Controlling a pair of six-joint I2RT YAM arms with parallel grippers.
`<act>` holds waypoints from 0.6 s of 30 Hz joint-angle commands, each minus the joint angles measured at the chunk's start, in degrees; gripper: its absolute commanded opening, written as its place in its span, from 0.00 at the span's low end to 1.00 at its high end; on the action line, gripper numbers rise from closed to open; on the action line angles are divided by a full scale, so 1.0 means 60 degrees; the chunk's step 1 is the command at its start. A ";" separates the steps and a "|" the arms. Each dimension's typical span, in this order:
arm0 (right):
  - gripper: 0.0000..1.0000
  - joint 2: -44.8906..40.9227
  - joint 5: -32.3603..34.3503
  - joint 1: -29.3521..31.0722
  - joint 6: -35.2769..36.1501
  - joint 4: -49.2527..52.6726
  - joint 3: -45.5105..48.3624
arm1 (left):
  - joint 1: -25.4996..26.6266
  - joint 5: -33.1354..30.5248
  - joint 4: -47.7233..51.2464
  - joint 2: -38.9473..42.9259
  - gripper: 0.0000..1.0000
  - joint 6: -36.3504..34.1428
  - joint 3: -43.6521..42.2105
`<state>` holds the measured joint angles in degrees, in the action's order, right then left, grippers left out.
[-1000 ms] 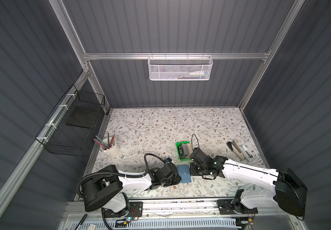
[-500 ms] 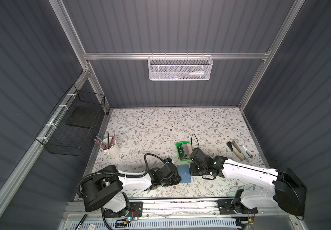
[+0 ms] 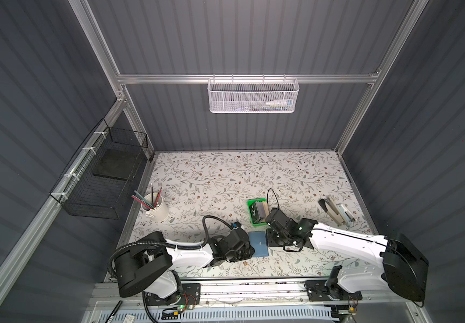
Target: Put the credit cards into the card holder
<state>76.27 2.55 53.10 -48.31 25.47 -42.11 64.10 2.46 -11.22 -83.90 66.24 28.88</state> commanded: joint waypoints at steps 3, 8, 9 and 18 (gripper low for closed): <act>0.04 0.0138 0.0225 0.0081 0.0099 0.0311 -0.0218 | 0.0084 -0.0069 0.0333 -0.0172 0.23 -0.0126 0.0013; 0.01 0.0194 0.0101 0.0115 0.0091 0.0109 -0.0266 | 0.0074 -0.0073 0.0321 -0.0162 0.23 -0.0124 0.0004; 0.01 0.0241 0.0032 0.0115 0.0090 0.0033 -0.0276 | 0.0084 -0.0084 0.0304 -0.0167 0.23 -0.0121 -0.0006; 0.00 0.0729 -0.0221 0.0303 -0.0004 -0.0380 -0.0506 | 0.0077 -0.0131 0.0260 -0.0102 0.23 -0.0066 -0.0111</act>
<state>79.66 1.74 54.41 -48.18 23.92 -43.77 64.10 2.44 -11.35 -83.90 66.24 28.88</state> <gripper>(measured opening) 0.042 0.232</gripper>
